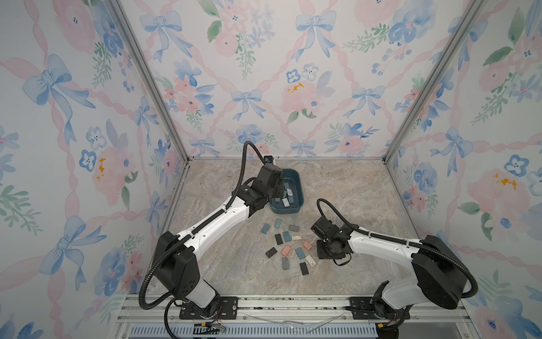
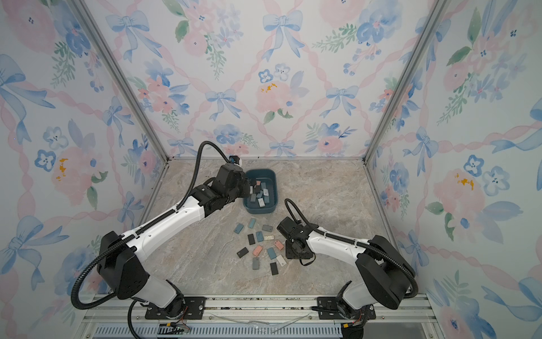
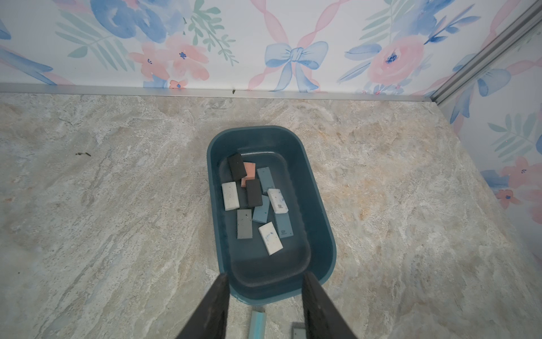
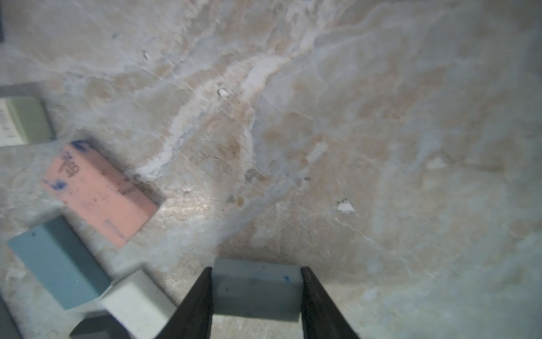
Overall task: Put the eraser in the storage box
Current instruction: Pick up the eraser from the center of the board, then place the eraser in the storage box.
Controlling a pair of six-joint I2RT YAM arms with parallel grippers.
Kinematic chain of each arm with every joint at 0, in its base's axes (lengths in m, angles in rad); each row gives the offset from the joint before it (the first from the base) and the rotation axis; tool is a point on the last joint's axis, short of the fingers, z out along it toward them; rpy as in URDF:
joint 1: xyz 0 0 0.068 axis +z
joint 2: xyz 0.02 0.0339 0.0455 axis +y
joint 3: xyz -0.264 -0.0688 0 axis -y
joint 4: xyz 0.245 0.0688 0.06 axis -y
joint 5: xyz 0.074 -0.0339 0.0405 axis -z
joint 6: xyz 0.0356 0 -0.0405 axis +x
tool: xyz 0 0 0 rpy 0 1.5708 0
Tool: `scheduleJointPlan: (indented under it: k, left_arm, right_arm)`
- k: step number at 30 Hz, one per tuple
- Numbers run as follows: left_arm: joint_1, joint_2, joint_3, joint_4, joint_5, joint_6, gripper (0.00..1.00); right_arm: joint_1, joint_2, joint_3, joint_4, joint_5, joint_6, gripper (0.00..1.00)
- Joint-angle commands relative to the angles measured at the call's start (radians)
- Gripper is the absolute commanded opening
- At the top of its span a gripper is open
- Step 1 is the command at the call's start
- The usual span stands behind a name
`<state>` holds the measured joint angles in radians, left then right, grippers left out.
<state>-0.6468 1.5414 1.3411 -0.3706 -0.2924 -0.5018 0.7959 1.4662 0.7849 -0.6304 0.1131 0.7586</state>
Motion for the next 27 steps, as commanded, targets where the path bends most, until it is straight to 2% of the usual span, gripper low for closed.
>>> scheduleJointPlan:
  k: [1,7,11,17,20,27]
  left_arm:
    - [0.006,-0.012,-0.023,0.004,-0.02,-0.016,0.44]
    - [0.016,-0.032,-0.056,0.004,-0.032,-0.024,0.44]
    - [0.031,-0.043,-0.082,0.004,-0.033,-0.034,0.44]
    - [0.055,-0.086,-0.129,0.004,-0.032,-0.049,0.44]
    - [0.066,-0.106,-0.148,0.004,-0.033,-0.052,0.44]
    - [0.093,-0.145,-0.19,0.004,-0.03,-0.07,0.44]
  right_arm:
    - [0.0,-0.028,0.054,-0.056,0.009,-0.033,0.47]
    - [-0.05,-0.039,0.147,-0.075,0.005,-0.109,0.48]
    - [-0.109,0.023,0.265,-0.077,-0.022,-0.216,0.49]
    - [-0.169,0.183,0.532,-0.099,-0.046,-0.355,0.49]
    - [-0.189,0.308,0.67,-0.114,-0.065,-0.404,0.49]
    - [-0.211,0.512,0.933,-0.149,-0.092,-0.443,0.49]
